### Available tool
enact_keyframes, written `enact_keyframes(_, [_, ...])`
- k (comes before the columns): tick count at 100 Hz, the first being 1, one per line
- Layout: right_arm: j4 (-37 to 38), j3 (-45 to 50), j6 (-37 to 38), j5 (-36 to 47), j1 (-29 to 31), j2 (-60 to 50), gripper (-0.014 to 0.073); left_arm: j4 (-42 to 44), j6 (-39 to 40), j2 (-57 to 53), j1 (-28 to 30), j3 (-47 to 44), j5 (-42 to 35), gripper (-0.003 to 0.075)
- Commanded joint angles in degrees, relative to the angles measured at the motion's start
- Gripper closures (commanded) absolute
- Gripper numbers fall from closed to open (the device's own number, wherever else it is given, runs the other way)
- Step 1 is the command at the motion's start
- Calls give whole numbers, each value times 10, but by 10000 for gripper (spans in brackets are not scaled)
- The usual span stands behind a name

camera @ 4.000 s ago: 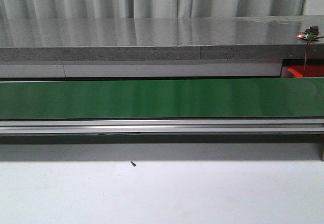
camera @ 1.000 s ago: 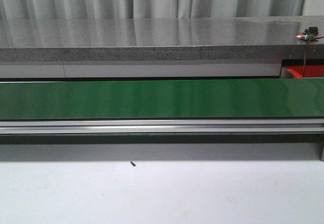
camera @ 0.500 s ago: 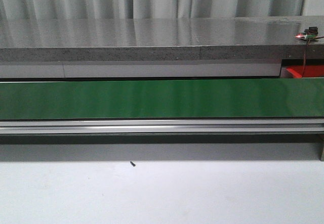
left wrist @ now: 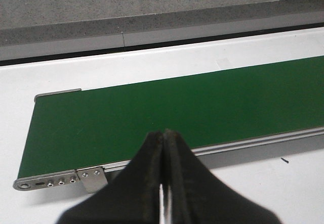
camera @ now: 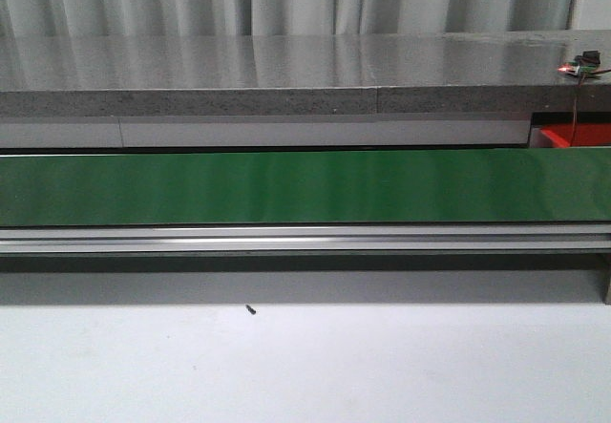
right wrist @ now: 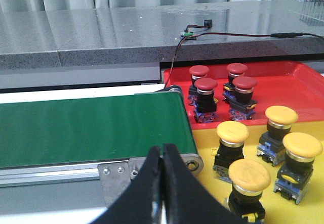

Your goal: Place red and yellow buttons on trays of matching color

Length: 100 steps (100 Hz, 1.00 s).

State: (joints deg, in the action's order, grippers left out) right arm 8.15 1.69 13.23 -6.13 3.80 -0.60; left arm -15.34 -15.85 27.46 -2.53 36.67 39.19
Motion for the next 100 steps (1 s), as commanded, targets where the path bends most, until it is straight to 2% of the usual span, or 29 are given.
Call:
enact_keyframes(1, [13, -10, -12, 40, -2, -11, 710, -10, 3, 5, -6, 16, -42, 740])
enact_keyframes(30, [-34, -10, -79, 37, -2, -11, 710, -10, 3, 5, -6, 16, -42, 740])
enact_keyframes(100, [-35, -11, -81, 24, -2, -11, 710, -10, 3, 5, -6, 16, -42, 740])
